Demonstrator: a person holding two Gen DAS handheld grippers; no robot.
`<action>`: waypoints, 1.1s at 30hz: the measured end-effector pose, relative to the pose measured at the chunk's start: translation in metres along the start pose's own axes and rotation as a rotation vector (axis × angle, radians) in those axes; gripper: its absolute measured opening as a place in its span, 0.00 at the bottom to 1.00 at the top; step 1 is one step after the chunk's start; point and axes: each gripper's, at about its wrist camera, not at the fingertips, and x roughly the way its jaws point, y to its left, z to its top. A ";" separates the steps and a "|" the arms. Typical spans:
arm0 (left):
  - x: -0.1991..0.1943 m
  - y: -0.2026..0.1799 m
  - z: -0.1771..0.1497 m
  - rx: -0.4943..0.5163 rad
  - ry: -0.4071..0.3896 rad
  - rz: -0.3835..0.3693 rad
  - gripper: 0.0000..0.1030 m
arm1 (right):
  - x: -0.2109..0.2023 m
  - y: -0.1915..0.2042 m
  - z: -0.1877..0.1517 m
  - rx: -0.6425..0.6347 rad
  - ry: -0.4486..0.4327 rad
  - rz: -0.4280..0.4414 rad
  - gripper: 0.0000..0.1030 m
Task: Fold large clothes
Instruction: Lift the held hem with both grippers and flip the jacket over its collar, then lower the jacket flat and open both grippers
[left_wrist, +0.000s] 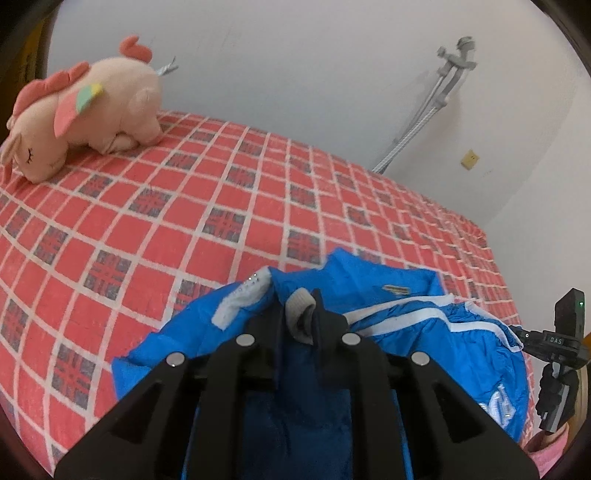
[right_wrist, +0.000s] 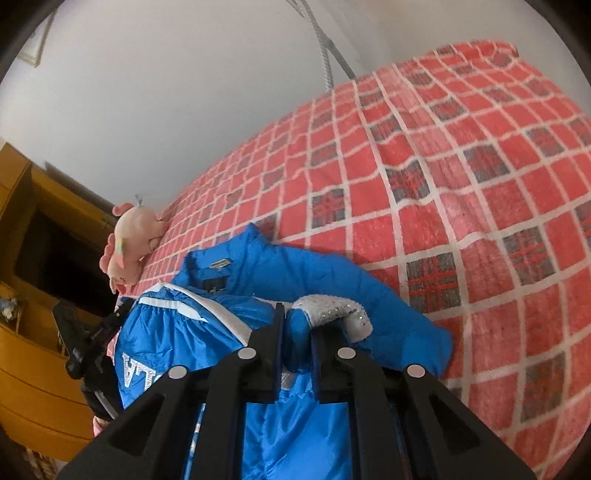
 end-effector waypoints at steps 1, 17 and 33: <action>0.005 0.002 -0.001 -0.004 0.007 0.007 0.14 | 0.004 -0.002 0.000 0.005 0.004 -0.001 0.11; 0.008 0.022 -0.004 -0.102 0.055 -0.081 0.52 | -0.001 -0.014 -0.007 0.015 -0.009 0.083 0.43; -0.082 -0.073 -0.094 0.248 -0.097 0.077 0.52 | -0.039 0.084 -0.099 -0.364 -0.117 -0.195 0.49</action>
